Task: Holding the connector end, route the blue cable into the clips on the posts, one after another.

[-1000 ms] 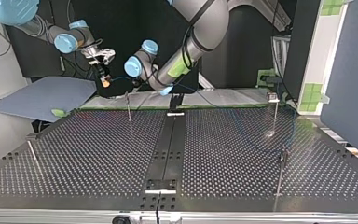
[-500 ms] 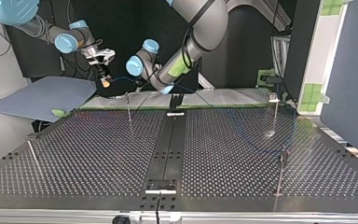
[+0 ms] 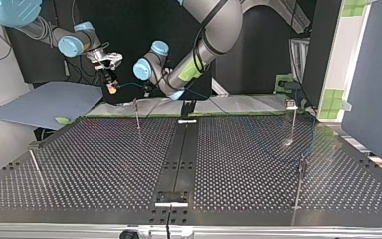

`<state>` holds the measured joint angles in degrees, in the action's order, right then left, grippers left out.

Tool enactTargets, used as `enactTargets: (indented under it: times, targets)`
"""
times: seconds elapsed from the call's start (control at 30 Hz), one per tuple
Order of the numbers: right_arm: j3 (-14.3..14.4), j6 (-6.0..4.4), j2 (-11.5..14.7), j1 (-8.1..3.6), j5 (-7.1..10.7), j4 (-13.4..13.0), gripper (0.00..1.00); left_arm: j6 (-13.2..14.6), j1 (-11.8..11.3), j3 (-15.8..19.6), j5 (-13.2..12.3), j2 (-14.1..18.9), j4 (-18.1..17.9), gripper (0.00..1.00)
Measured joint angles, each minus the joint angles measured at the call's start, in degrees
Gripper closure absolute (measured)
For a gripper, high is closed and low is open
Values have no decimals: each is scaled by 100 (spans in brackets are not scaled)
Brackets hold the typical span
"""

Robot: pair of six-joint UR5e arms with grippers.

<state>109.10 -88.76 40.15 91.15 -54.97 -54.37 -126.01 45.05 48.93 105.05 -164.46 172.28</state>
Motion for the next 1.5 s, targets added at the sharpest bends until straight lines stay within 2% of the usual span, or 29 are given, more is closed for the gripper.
enactTargets:
  times: [0.03, 0.07, 0.13, 0.17, 0.2, 0.57, 0.67, 0.8, 1.07, 1.23, 1.5]
  targets:
    - [-1, -1, 0, 0, -2, -2, 100, 21, 6, 0, 2, 2, 0, 73]
    - [-1, -1, 0, 0, -3, -2, 100, 34, 11, 0, 4, 4, 2, 73]
    - [0, -2, -1, 1, -5, -3, 100, 65, 21, 0, 20, 3, 5, 90]
    - [0, -2, 0, 1, -5, -4, 100, 81, 25, 0, 34, 3, 8, 90]
    - [0, -2, -1, 1, -5, -3, 100, 98, 29, 0, 52, 3, 10, 100]
    - [0, -5, 0, -8, -20, -4, 100, 368, 56, 0, 234, 6, 17, 100]
    - [2, -37, 0, -33, -19, -16, 100, 506, 64, -2, 323, 10, 14, 100]
    - [-6, -133, 0, -69, -24, -72, 100, 734, 90, -3, 437, 11, 17, 100]
    - [-68, -401, 0, -125, -54, -110, 100, 1057, 208, 4, 735, 5, 18, 100]
    - [-92, -556, 0, -136, -65, -121, 100, 1123, 316, 1, 985, 9, -32, 100]
    - [-101, -704, -1, -140, -67, -211, 100, 1098, 436, 0, 1201, 17, -284, 100]
